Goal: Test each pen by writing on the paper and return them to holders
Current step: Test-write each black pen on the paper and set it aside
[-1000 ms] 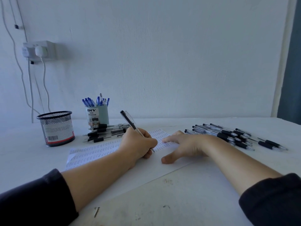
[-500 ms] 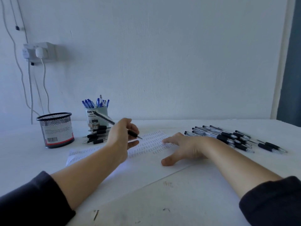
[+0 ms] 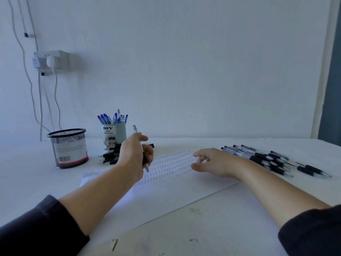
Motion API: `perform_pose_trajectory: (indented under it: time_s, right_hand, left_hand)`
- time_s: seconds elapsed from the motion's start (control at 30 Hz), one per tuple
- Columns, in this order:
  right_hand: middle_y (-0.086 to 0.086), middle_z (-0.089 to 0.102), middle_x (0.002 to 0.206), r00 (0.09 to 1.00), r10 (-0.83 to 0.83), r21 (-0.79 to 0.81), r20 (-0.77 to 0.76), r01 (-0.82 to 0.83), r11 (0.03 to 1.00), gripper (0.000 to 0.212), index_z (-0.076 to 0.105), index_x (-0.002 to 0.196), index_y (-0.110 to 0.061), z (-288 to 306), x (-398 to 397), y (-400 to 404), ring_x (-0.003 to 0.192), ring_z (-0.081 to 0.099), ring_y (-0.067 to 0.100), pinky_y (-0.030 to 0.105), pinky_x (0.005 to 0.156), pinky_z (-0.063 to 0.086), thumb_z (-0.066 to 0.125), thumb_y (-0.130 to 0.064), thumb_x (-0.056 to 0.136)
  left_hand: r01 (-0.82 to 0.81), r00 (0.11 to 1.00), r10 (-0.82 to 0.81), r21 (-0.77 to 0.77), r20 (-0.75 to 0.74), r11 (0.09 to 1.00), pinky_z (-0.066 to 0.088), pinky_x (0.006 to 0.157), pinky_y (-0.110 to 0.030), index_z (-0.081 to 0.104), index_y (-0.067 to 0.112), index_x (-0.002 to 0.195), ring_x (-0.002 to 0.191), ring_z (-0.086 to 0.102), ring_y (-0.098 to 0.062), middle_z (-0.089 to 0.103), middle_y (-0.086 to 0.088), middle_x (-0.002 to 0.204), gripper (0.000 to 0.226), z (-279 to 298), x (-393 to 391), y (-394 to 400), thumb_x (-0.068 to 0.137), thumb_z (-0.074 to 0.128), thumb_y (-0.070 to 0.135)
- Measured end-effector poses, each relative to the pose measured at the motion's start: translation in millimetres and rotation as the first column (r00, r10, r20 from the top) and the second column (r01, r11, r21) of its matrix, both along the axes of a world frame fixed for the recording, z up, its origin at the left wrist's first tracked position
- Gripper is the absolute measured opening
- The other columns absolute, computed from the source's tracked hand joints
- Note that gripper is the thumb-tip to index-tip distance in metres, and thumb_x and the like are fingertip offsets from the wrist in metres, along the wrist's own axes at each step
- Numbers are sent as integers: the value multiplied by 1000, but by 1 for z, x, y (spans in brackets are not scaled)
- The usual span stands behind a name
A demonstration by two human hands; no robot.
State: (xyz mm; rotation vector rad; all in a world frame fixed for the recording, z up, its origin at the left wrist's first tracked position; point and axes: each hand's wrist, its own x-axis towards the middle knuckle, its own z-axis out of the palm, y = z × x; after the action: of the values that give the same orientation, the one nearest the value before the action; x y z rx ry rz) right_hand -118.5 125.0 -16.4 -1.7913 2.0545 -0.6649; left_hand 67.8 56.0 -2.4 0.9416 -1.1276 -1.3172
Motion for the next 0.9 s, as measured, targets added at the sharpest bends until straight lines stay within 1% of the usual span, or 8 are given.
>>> perform_pose_trajectory:
  time_s: [0.2, 0.37, 0.5, 0.6, 0.67, 0.77, 0.83, 0.9]
  right_hand:
    - [-3, 54, 126, 1000, 10, -1, -10, -10, 1000, 53, 40, 141, -18, 1, 1, 1, 110, 48, 11, 20, 90, 33, 53, -39, 94]
    - [-4, 53, 127, 1000, 10, -13, -5, -11, 1000, 50, 42, 140, -19, 0, -1, -1, 118, 49, 13, 21, 93, 34, 52, -39, 95]
    - [-3, 52, 126, 1000, -4, -35, 13, 5, 999, 47, 45, 138, -20, -2, -2, -4, 118, 48, 12, 25, 99, 34, 49, -40, 96]
    - [-4, 54, 119, 999, 5, -101, 52, 0, 995, 36, 54, 128, -20, -1, -1, -4, 110, 50, 12, 24, 90, 36, 44, -39, 98]
    - [-4, 57, 120, 993, 29, -178, 113, -8, 984, 33, 57, 122, -18, 1, 2, -4, 112, 51, 11, 24, 91, 37, 42, -37, 99]
    - [0, 62, 116, 985, 72, -274, 155, -27, 961, 28, 58, 120, -18, 2, 9, -6, 113, 56, 15, 31, 99, 42, 46, -32, 99]
    - [-1, 65, 100, 987, 91, -306, 129, -47, 951, 27, 56, 121, -20, 2, 14, -8, 96, 60, 13, 27, 86, 45, 52, -29, 96]
    - [-5, 60, 86, 989, 109, -331, 98, -71, 941, 26, 56, 118, -23, 2, 16, -10, 76, 55, 7, 20, 67, 40, 58, -28, 93]
  left_hand:
    - [-2, 1000, 2, 20, -7, 1000, 23, 37, -21, 50, 9, 77, 38, 30, -14, 45, -5, 52, 19, -1, -2, 4, 89, 35, 8]
    - [-79, 994, 79, 5, 76, 997, 30, 53, -27, 59, 10, 74, 57, 35, -14, 42, -3, 70, 23, -4, -2, -1, 92, 44, 14]
    - [11, 995, -9, -15, 97, 1000, 33, 48, -23, 61, 6, 84, 51, 39, -12, 48, -4, 63, 17, -7, -3, -5, 96, 52, 13]
    - [65, 987, -55, -64, 152, 996, 40, 50, -24, 58, 2, 98, 54, 50, -14, 62, -8, 69, 8, -10, -6, -4, 92, 58, 8]
    - [89, 984, -74, -88, 163, 992, 42, 50, -25, 48, 6, 112, 56, 56, -15, 65, -10, 72, 25, -13, -8, -3, 90, 60, 3]
    - [115, 983, -98, -100, 157, 988, 45, 49, -25, 38, 14, 121, 56, 60, -14, 68, -10, 74, 41, -16, -10, -1, 89, 62, 3]
    - [133, 983, -116, -111, 144, 985, 46, 50, -25, 37, 12, 121, 56, 61, -14, 70, -9, 73, 40, -17, -11, -2, 90, 62, 6]
    - [151, 983, -136, -120, 128, 981, 46, 52, -27, 38, 9, 123, 58, 63, -15, 71, -9, 74, 39, -18, -12, -3, 91, 61, 8]
